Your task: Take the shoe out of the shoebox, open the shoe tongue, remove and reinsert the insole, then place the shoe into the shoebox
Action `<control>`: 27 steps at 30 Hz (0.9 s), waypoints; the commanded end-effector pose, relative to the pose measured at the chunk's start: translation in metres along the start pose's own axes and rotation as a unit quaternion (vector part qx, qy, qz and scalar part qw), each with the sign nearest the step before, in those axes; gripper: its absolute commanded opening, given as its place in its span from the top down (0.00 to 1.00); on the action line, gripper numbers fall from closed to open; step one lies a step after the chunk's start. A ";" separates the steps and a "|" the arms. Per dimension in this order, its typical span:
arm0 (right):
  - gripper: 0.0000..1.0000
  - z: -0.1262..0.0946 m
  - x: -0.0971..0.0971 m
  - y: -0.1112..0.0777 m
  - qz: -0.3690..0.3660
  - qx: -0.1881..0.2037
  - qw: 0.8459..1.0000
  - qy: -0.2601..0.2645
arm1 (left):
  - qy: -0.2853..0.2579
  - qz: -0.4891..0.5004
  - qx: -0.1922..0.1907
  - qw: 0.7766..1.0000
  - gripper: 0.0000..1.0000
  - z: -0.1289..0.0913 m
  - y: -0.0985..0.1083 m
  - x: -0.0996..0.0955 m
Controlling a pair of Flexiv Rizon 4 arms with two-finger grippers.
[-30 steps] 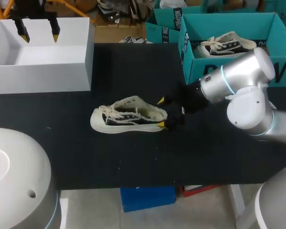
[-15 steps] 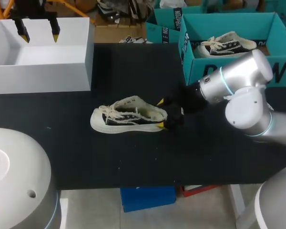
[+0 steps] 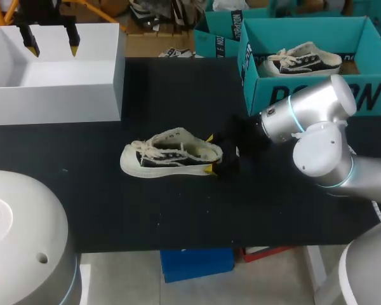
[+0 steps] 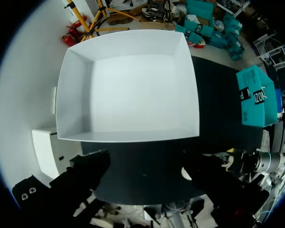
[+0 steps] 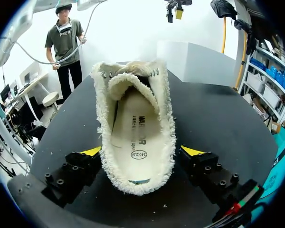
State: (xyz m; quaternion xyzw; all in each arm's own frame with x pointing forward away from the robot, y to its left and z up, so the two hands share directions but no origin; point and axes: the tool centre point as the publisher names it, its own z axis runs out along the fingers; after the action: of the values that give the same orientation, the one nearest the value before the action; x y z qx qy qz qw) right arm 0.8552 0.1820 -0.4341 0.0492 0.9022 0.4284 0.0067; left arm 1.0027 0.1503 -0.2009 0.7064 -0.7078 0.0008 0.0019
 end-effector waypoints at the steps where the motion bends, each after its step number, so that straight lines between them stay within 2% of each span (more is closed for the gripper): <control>1: 0.00 0.010 0.001 0.000 0.003 -0.004 1.000 -0.004 | -0.001 -0.001 -0.001 1.000 0.00 -0.001 0.001 0.000; 7: 0.00 0.013 0.001 0.002 0.008 -0.011 1.000 -0.005 | -0.001 -0.001 -0.001 1.000 0.00 -0.001 0.001 0.000; 8: 0.71 0.014 0.001 0.002 0.011 -0.004 1.000 -0.003 | -0.001 -0.001 -0.001 1.000 0.00 -0.001 0.001 0.000; 9: 1.00 0.014 0.002 0.002 0.013 -0.014 1.000 -0.003 | -0.001 -0.001 -0.001 1.000 0.00 -0.001 0.001 0.000; 23: 1.00 0.014 0.002 0.002 0.013 -0.014 1.000 -0.003 | -0.001 -0.001 -0.001 1.000 0.00 -0.001 0.001 0.000; 27: 1.00 0.014 0.002 0.002 0.013 -0.014 1.000 -0.003 | 0.000 -0.003 0.003 1.000 0.00 -0.008 0.009 0.005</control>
State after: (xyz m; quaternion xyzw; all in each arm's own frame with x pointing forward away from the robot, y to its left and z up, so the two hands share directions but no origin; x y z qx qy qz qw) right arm 0.8526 0.1914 -0.4383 0.0614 0.8955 0.4408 0.0037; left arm 1.0014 0.1465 -0.1976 0.7047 -0.7094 0.0058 0.0084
